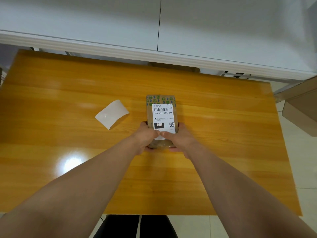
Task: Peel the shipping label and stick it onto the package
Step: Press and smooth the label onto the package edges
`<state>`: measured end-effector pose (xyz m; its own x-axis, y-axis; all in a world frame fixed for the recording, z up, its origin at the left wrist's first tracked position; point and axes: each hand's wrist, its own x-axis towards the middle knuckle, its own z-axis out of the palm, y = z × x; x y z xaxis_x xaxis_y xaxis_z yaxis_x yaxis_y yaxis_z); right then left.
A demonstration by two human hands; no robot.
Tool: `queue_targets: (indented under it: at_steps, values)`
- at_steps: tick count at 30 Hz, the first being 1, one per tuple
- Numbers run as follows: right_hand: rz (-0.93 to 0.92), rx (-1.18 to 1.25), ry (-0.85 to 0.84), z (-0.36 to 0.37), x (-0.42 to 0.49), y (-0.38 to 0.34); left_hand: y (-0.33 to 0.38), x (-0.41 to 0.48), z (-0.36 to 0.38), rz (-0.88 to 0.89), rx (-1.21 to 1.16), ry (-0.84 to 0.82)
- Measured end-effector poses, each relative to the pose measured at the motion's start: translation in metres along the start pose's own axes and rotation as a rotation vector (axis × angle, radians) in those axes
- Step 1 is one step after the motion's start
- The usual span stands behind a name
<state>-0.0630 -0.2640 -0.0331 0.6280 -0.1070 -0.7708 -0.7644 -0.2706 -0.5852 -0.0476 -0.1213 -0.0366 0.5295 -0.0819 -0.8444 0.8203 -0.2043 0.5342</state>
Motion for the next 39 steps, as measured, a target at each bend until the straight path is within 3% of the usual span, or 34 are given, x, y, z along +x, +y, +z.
queue_targets:
  at_steps: [13, 20, 24, 31, 35, 39]
  values:
    - [0.040, -0.009, -0.099, -0.004, 0.004, -0.001, -0.005, -0.003, -0.007, 0.037, 0.004, -0.122]
    - [0.079, -0.049, -0.061, -0.002, 0.003, 0.003, -0.003, -0.006, -0.011, 0.030, 0.030, -0.165]
    - [0.068, -0.116, 0.011, -0.004, 0.003, 0.007, 0.004, -0.009, -0.013, 0.016, 0.162, -0.181]
    - [-0.298, -0.839, 0.283, -0.006, -0.013, -0.019, 0.024, -0.012, -0.012, 0.109, 0.506, -0.134]
    - [-0.421, -1.247, 0.102, -0.011, -0.007, -0.038, 0.032, -0.009, -0.014, 0.207, 0.690, -0.112]
    - [-0.327, -1.310, -0.036, -0.009, -0.002, -0.038, 0.033, -0.006, -0.019, 0.265, 0.724, -0.036]
